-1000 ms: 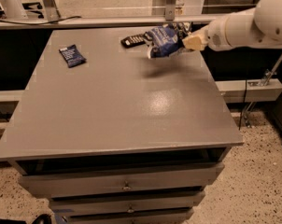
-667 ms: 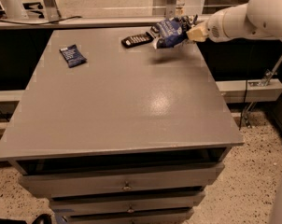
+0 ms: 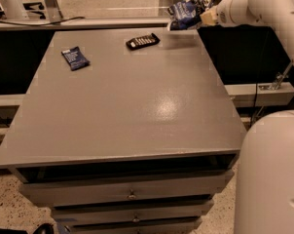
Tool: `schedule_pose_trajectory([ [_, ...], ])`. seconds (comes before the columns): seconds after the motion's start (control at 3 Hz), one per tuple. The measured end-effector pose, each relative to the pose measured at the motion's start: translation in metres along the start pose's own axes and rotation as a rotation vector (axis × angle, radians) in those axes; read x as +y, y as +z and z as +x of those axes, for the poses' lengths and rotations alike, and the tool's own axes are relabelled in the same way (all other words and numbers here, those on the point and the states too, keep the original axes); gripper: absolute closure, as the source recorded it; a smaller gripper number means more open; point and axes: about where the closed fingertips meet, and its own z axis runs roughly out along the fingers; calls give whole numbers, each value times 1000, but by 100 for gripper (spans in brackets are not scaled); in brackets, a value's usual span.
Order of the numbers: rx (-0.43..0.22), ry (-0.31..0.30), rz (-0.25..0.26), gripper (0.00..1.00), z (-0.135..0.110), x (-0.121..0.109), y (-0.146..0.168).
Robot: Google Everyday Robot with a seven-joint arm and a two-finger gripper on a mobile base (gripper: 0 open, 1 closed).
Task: Move blue chip bag near rxbar chocolate
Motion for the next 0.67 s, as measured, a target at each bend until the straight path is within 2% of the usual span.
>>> schedule_pose_trajectory([
  [0.33,-13,-23,10,100,-9,0,18],
  [0.67,-4,-39,-2,100,-4,6,26],
])
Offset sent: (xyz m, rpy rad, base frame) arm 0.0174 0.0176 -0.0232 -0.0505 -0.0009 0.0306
